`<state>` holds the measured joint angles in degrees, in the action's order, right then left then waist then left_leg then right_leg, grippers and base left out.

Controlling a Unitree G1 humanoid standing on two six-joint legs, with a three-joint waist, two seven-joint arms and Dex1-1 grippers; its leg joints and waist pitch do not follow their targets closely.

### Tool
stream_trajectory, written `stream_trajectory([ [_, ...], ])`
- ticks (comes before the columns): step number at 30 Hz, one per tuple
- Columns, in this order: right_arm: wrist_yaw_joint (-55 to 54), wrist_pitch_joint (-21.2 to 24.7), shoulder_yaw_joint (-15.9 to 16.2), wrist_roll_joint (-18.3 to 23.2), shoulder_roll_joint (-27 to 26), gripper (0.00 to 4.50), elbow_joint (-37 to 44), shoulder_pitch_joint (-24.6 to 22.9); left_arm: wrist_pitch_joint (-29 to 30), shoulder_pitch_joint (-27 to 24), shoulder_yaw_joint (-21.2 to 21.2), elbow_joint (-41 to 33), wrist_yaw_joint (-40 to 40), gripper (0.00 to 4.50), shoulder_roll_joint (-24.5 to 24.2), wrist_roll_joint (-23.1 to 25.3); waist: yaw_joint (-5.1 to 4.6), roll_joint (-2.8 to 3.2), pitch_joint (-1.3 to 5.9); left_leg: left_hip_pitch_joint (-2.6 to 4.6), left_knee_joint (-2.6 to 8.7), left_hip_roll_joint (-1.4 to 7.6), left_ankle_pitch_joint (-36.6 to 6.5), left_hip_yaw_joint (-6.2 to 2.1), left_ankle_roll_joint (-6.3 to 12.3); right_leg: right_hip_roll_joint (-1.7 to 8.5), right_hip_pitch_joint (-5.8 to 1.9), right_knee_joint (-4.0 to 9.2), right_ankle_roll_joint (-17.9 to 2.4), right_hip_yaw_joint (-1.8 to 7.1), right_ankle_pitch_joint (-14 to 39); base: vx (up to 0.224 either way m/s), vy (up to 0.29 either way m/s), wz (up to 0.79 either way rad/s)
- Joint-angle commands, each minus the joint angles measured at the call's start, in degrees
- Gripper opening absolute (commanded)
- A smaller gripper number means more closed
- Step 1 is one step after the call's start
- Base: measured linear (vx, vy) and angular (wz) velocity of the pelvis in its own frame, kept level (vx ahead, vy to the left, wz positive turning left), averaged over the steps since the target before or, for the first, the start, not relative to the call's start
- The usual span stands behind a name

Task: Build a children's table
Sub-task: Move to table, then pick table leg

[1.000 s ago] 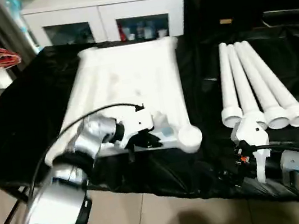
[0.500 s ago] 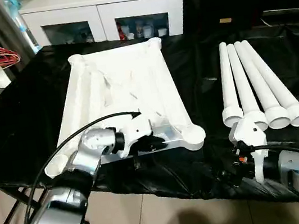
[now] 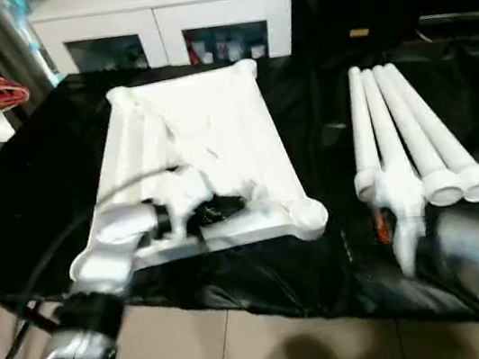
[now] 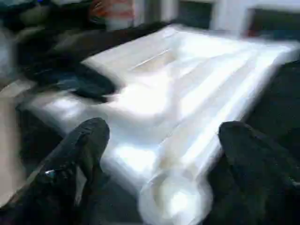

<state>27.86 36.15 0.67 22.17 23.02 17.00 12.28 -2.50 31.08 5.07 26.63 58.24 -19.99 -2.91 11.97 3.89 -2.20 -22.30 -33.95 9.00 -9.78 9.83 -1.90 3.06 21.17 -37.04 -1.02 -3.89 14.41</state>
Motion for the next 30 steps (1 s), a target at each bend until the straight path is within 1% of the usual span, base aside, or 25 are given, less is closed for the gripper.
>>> stream_trajectory([
  [1, -5.8, 1.2, -2.1, -2.3, -1.4, 4.48, -5.3, 2.9, 2.8, -0.6, -1.5, -4.6, -2.7, 0.86, -0.1, -1.5, -0.43, -0.87, 3.15, 1.22, 4.13, 5.01, -11.3, -2.64, -0.62, 7.19, -1.22, 5.04, -9.6, 3.63, 8.1, 0.000, 0.000, 0.00],
  [2, -7.4, 0.9, -2.4, -3.0, -2.2, 4.48, -7.4, 4.6, 4.3, -1.5, -1.8, -7.4, -2.7, 0.86, 0.0, -2.6, -0.45, -1.24, 3.19, 1.41, 4.16, 5.10, -11.1, -2.44, -0.77, 7.09, -1.19, 5.13, -9.6, 3.66, 7.7, 0.000, 0.000, 0.00],
  [3, -10.2, 1.4, -3.4, -3.9, -3.3, 4.50, -11.1, 7.5, 8.9, -3.2, -1.8, -13.9, -1.8, 1.13, 0.2, -5.2, -0.60, -1.65, 3.43, 1.28, 3.95, 5.11, -8.1, -2.17, -0.24, 6.81, -1.31, 4.39, -9.7, 3.61, 2.5, 0.000, 0.000, 0.00],
  [4, -12.1, 2.0, -4.0, -4.4, -4.1, 4.50, -13.8, 9.4, 11.5, -4.3, -1.6, -17.7, -1.3, 1.21, 0.2, -6.5, -0.59, -1.43, 3.65, 0.95, 3.81, 4.99, -6.3, -2.34, 0.09, 6.96, -1.57, 3.84, -10.0, 3.52, 0.0, 0.000, 0.000, 0.00],
  [5, -13.7, 2.2, -4.4, -4.9, -4.6, 4.50, -16.1, 10.9, 13.3, -4.9, -1.3, -20.3, -1.0, 1.21, 0.2, -7.2, -0.79, -1.56, 3.96, 0.92, 3.50, 4.85, -3.2, -2.22, 0.67, 6.79, -1.49, 3.27, -10.6, 3.34, -4.5, 0.000, 0.000, 0.00],
  [6, -14.5, 2.3, -4.6, -5.3, -5.0, 4.50, -17.4, 11.8, 14.5, -5.4, -1.2, -21.9, -1.0, 1.27, 0.1, -7.6, -0.93, -1.58, 3.92, 0.65, 3.36, 4.51, -1.9, -2.04, 1.36, 6.47, -1.47, 3.38, -10.6, 3.30, -6.1, 0.000, 0.000, 0.00],
  [7, -16.4, 1.4, -5.1, -6.1, -5.5, 4.50, -21.5, 14.2, 15.5, -5.8, -1.1, -23.6, -1.6, 1.27, 0.2, -7.8, -0.79, -1.65, 4.30, 0.75, 2.77, 4.44, 0.7, -1.84, 2.14, 6.40, -1.33, 2.83, -10.8, 3.33, -10.7, 0.000, 0.000, 0.00],
  [8, -17.7, 0.8, -5.5, -6.5, -5.9, 4.50, -24.2, 15.8, 16.0, -6.1, -1.0, -24.5, -2.0, 1.55, 0.3, -7.8, -1.00, -1.66, 4.30, 0.41, 2.68, 4.12, 1.7, -1.82, 2.63, 6.17, -1.40, 2.65, -11.2, 3.18, -12.3, 0.000, 0.000, 0.00],
  [9, -20.1, -1.3, -6.6, -6.8, -6.9, 4.50, -30.5, 19.5, 17.5, -6.8, -0.6, -26.7, -2.9, 1.64, 0.4, -8.3, -0.98, -1.60, 3.99, 0.38, 2.62, 4.05, 0.2, -1.61, 2.86, 6.25, -1.21, 3.09, -11.2, 3.22, -11.3, 0.000, 0.000, 0.00],
  [10, -20.1, -1.3, -6.6, -6.8, -6.9, 4.50, -30.5, 19.5, 17.5, -6.8, -0.6, -26.7, -2.9, 1.67, 0.4, -8.3, -1.07, -1.53, 3.86, 0.35, 2.72, 4.02, -1.8, -1.58, 2.62, 6.33, -1.39, 3.40, -11.1, 3.24, -8.8, 0.000, 0.000, 0.00],
  [11, -20.9, -2.5, -6.8, -7.1, -7.0, 4.50, -34.1, 21.4, 18.6, -7.3, -0.4, -27.6, -2.9, 1.73, 0.3, -8.7, -0.92, -1.48, 3.91, 0.51, 2.78, 4.28, -2.7, -1.65, 2.15, 6.36, -1.50, 3.39, -10.6, 3.26, -7.3, 0.000, 0.000, 0.00],
  [12, -22.8, -4.6, -8.1, -7.4, -7.8, 4.50, -42.5, 25.9, 20.2, -8.5, 0.5, -29.6, -3.6, 1.86, -0.2, -8.2, -1.31, -1.38, 3.96, 0.60, 2.91, 4.30, -3.4, -1.79, 1.52, 6.33, -1.44, 3.25, -11.1, 3.14, -6.5, 0.000, 0.000, 0.00],
  [13, -23.2, -5.4, -8.5, -7.5, -8.0, 4.50, -45.6, 27.6, 21.3, -9.0, 0.8, -30.6, -4.1, 1.86, -0.4, -8.2, -1.52, -1.51, 3.80, 0.61, 3.01, 4.23, -3.7, -1.73, 1.50, 6.17, -1.46, 3.57, -11.1, 3.14, -5.8, 0.000, 0.000, 0.00],
  [14, -23.2, -5.6, -8.5, -7.6, -8.0, 4.50, -46.5, 28.1, 21.6, -9.1, 0.9, -30.9, -4.2, 2.01, -0.4, -8.1, -1.41, -1.39, 3.84, 0.74, 2.91, 4.33, -4.0, -1.62, 1.22, 6.25, -1.41, 3.51, -11.3, 3.17, -5.4, 0.000, 0.000, 0.00],
  [15, -22.4, -7.3, -8.3, -8.1, -8.0, 4.50, -51.7, 30.6, 22.9, -9.7, 1.4, -32.3, -4.9, 2.09, -0.7, -7.6, -1.41, -1.47, 3.77, 0.56, 2.91, 4.33, -4.1, -1.59, 1.14, 6.21, -1.52, 3.50, -10.9, 3.25, -5.0, 0.000, 0.000, 0.00],
  [16, -22.3, -7.4, -8.3, -8.2, -8.0, 4.50, -52.2, 30.9, 23.1, -9.8, 1.5, -32.4, -5.0, 2.13, -0.7, -7.6, -1.61, -1.48, 3.85, 0.68, 2.90, 4.26, -3.8, -1.59, 1.14, 6.04, -1.55, 3.39, -11.0, 3.16, -5.6, 0.000, 0.000, 0.00],
  [18, -20.3, -9.8, -7.7, -9.2, -7.8, 4.50, -59.1, 34.0, 24.7, -10.3, 1.9, -34.0, -5.7, 2.13, -0.9, -7.3, -1.63, -1.54, 3.72, 0.47, 2.75, 4.22, -2.7, -1.53, 1.71, 5.95, -1.51, 3.23, -10.9, 3.20, -7.7, 0.000, 0.000, 0.00],
  [19, -19.6, -10.5, -7.8, -9.2, -7.9, 4.50, -61.3, 35.0, 25.2, -10.4, 2.1, -34.6, -5.9, 2.22, -1.0, -7.3, -1.62, -1.53, 3.73, 0.50, 2.73, 4.16, -2.8, -1.51, 2.12, 5.99, -1.57, 3.34, -11.3, 3.13, -7.9, 0.000, 0.000, 0.00],
  [21, -19.4, -11.2, -7.6, -9.9, -7.7, 4.50, -64.9, 36.6, 26.1, -10.9, 2.4, -35.6, -6.0, 2.22, -1.3, -7.5, -1.58, -1.60, 3.67, 0.44, 2.66, 4.21, -3.0, -1.49, 2.50, 6.01, -1.65, 3.31, -11.6, 3.14, -7.7, 0.000, 0.000, 0.00],
  [22, -19.8, -11.8, -7.4, -10.4, -7.6, 4.50, -66.9, 37.5, 26.5, -11.1, 2.6, -35.9, -6.0, 2.22, -1.5, -7.6, -1.63, -1.55, 3.55, 0.43, 2.66, 4.28, -2.5, -1.55, 2.73, 5.82, -1.49, 3.21, -11.7, 3.09, -8.1, 0.000, 0.000, 0.00],
  [23, -20.5, -12.4, -7.1, -11.0, -7.5, 4.50, -68.5, 38.2, 27.0, -11.4, 2.7, -36.3, -5.8, 2.22, -1.7, -7.8, -1.63, -1.53, 3.65, 0.54, 2.61, 4.30, -2.6, -1.52, 2.77, 5.82, -1.42, 3.13, -11.9, 3.05, -8.1, 0.000, 0.000, 0.00],
  [24, -21.1, -13.3, -7.0, -11.7, -7.5, 4.50, -70.4, 39.0, 27.7, -11.7, 2.9, -36.9, -5.9, 2.22, -2.0, -8.1, -1.76, -1.73, 3.48, 0.45, 2.65, 4.23, -2.9, -1.50, 2.89, 5.81, -1.41, 3.17, -12.1, 3.05, -7.6, 0.000, 0.000, 0.00],
  [26, -21.6, -13.9, -7.1, -11.9, -7.5, 4.50, -71.7, 39.6, 28.1, -11.9, 3.1, -37.4, -6.0, 2.22, -2.2, -8.1, -1.92, -1.65, 3.40, 0.48, 2.73, 4.26, -3.6, -1.48, 2.77, 5.95, -1.41, 3.27, -12.3, 3.05, -6.4, 0.000, 0.000, 0.00],
  [27, -21.9, -15.2, -7.5, -12.1, -7.7, 4.50, -74.3, 40.7, 29.2, -12.3, 3.2, -38.3, -6.3, 2.22, -2.5, -8.4, -2.19, -1.69, 3.33, 0.54, 2.77, 4.30, -3.9, -1.51, 2.59, 5.88, -1.37, 3.26, -12.3, 3.03, -6.2, 0.000, 0.000, 0.00],
  [30, -22.4, -16.1, -8.0, -12.1, -7.9, 4.50, -76.3, 41.6, 30.3, -12.6, 3.2, -39.2, -6.4, 2.22, -2.8, -8.8, -2.47, -1.61, 3.19, 0.48, 2.79, 4.23, -4.3, -1.48, 2.65, 5.86, -1.39, 3.27, -12.6, 3.05, -6.3, 0.000, 0.000, 0.00],
])
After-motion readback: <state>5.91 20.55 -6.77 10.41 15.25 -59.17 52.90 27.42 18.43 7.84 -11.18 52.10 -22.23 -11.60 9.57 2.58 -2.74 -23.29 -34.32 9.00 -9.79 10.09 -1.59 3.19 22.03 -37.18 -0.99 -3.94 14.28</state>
